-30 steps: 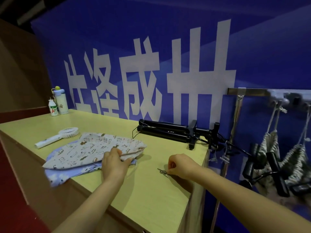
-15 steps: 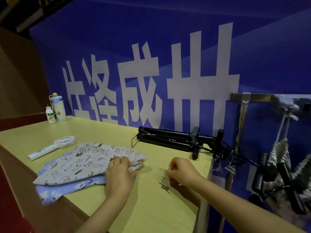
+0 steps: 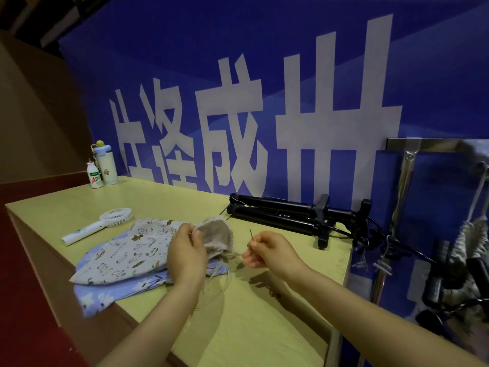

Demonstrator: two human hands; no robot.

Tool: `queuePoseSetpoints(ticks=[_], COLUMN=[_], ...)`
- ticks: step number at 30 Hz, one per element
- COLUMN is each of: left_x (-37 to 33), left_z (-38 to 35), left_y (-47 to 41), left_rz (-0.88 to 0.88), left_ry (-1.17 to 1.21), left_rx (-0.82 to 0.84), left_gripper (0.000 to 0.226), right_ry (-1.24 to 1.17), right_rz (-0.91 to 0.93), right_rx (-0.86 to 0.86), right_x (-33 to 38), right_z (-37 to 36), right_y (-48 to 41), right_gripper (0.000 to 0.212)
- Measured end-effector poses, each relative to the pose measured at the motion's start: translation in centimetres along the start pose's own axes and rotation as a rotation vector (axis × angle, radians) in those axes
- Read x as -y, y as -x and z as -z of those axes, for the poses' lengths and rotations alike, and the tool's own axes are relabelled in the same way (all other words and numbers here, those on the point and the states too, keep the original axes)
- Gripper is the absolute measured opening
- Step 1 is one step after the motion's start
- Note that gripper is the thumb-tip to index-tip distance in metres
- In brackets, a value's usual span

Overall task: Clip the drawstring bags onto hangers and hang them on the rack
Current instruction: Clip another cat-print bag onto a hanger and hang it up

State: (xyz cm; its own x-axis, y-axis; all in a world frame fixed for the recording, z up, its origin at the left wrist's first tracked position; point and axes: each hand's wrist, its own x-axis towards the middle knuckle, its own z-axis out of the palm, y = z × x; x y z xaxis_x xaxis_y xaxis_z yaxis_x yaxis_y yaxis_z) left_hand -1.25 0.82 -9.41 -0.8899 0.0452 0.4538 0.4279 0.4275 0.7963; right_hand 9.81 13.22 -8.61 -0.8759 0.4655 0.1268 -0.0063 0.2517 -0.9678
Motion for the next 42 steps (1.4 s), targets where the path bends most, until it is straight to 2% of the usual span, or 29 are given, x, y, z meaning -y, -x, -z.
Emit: queuePoseSetpoints(ticks=[2,5,9,12,14,16,18,20,22,24,26,29,32,34,38,41,42], left_x=[-1.0,-1.3,-1.0,-2.1,-3.1,-4.5,-5.3,-5.3,-4.0,-2.2,-0.7,0.3,0.0,-0.6,-2.2,-3.6,-3.9], left_z=[0.7,3.6,8.8,14.1,18.3,21.6,24.1,25.7,26.8,27.6,27.8,26.9,24.5,22.8,19.1,16.2,15.3], left_y=[-0.4,-1.1,-1.7,-1.9,-1.6,-1.0,-0.5,-0.4,-0.5,-0.6,-0.7,-0.8,-0.8,-0.8,-1.2,-1.8,-2.0], left_rz=[0.09,0.194,0.227,0.141,0.028,-0.116,-0.222,-0.258,-0.259,-0.262,-0.247,-0.201,-0.213,-0.244,-0.312,-0.309,-0.303], left_ry=[0.105,0.234,0.368,0.42,0.404,0.356,0.319,0.243,0.137,0.002,-0.119,-0.228,-0.223,-0.209,-0.15,-0.096,-0.08], left_rx=[0.005,-0.023,-0.131,-0.308,-0.484,-0.627,-0.696,-0.672,-0.586,-0.487,-0.403,-0.261,-0.152,-0.114,-0.042,-0.007,0.001], left_gripper=[0.019,0.018,0.023,0.031,0.022,0.02,0.024,0.023,0.02,0.021,0.024,0.023,0.022,0.021,0.02,0.019,0.019], right_ry=[-0.056,0.034,0.136,0.175,0.179,0.186,0.221,0.349,0.541,0.807,0.993,0.996,1.046,1.121,1.243,1.174,1.093], right_rz=[0.099,0.279,0.402,0.464,0.539,0.586,0.641,0.757,0.792,0.743,0.659,0.548,0.532,0.511,0.408,0.402,0.432], right_rx=[0.025,0.055,0.045,0.081,0.125,0.215,0.321,0.351,0.39,0.414,0.402,0.388,0.462,0.498,0.555,0.446,0.376], right_x=[1.6,4.7,8.4,11.5,13.8,15.4,16.2,16.3,15.5,14.4,13.3,12.7,12.7,12.7,11.7,11.5,11.4], right_z=[-1.4,-5.1,-10.4,-13.7,-16.2,-18.4,-20.2,-21.4,-21.7,-21.5,-20.8,-19.7,-19.3,-19.5,-18.2,-15.1,-13.9], right_y=[0.0,0.4,1.2,2.0,3.4,4.8,6.3,7.4,7.6,7.2,6.7,6.3,6.3,6.7,5.4,4.2,3.8], right_gripper=[0.017,0.014,0.014,0.016,0.015,0.018,0.019,0.019,0.027,0.029,0.015,0.016,0.016,0.028,0.019,0.032,0.028])
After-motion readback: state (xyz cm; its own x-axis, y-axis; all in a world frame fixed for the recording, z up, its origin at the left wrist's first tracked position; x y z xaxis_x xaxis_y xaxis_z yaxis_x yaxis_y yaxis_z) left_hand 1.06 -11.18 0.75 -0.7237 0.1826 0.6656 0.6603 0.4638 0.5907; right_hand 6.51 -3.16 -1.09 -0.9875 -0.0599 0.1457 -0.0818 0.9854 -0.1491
